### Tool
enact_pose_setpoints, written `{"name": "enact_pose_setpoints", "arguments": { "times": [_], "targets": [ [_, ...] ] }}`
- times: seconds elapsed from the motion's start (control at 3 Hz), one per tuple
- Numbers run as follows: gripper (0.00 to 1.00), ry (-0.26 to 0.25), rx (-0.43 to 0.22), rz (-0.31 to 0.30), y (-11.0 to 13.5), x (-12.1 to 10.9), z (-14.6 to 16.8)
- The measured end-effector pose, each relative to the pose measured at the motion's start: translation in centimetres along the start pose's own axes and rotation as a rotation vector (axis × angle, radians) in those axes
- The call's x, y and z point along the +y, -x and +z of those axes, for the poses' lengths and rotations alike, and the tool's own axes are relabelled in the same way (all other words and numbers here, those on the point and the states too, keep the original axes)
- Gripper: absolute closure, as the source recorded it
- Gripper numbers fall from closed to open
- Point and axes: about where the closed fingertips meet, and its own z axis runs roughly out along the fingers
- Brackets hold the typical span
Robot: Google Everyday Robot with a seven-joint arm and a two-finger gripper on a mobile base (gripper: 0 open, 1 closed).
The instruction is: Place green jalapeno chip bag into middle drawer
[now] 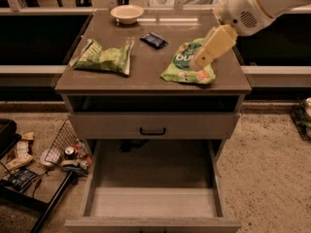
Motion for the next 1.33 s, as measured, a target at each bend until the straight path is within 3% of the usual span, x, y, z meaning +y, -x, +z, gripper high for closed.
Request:
{"name": "enact_pose_setpoints", "arguments": {
  "times": [0.33, 0.67, 1.0, 1.33],
  "targets": [
    [0.00, 0.001, -0.085, 0.029, 3.9, -0.9, 4.0],
    [0.00, 0.001, -0.085, 0.029, 3.9, -0.9, 4.0],
    [0.00, -0.001, -0.129, 0.037, 5.1, -1.3, 6.9],
    [0.00, -0.014, -0.172, 0.030, 7.9, -2.7, 12.4]
  ]
}}
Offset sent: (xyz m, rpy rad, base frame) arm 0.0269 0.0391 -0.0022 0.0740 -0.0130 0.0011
